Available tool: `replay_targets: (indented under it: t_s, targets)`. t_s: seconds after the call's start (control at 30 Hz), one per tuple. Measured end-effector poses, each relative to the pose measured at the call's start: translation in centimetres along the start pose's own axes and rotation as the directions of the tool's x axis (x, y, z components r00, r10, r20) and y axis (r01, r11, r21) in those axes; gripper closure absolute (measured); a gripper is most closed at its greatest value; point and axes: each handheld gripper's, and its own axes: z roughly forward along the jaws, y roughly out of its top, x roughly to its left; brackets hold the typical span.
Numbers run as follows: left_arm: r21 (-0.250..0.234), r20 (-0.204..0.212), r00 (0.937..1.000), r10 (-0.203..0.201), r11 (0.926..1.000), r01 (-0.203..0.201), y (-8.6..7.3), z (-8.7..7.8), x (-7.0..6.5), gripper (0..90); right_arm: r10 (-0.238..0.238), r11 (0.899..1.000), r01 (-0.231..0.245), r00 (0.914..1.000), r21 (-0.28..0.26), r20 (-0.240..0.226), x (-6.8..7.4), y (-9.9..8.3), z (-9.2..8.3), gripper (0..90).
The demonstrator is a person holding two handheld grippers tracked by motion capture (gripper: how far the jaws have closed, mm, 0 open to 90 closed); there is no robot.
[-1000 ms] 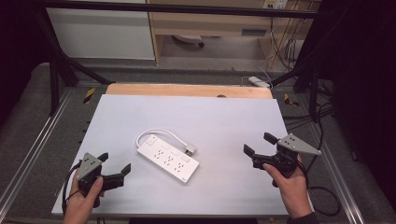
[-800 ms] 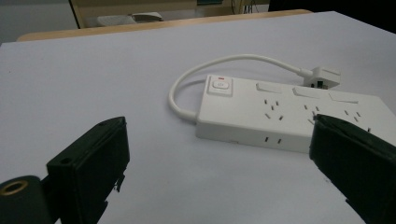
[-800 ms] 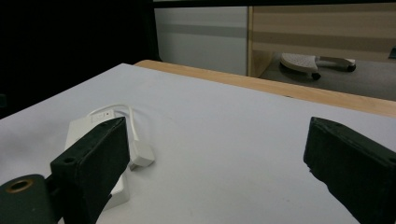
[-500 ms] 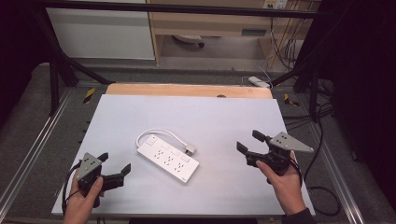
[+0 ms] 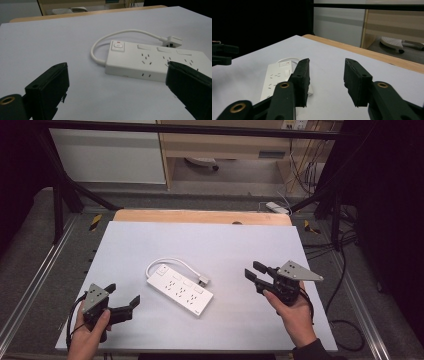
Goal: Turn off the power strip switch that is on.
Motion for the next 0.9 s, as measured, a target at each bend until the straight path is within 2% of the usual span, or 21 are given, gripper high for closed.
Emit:
replay_targets:
  t_s: [0.47,0.9]
  targets:
    - [-0.001,0.002,1.0000,-0.001,1.0000,0.001,0.0,0.0,0.0,4.8,-0.017,1.000,0.017,0.9988,-0.008,-0.046,0.7,0.3,1.4,76.2]
    - [-0.001,0.002,1.0000,0.001,1.0000,-0.001,0.0,0.0,0.0,4.8,-0.026,1.000,0.027,0.9954,0.012,-0.092,1.5,0.7,2.8,86.5]
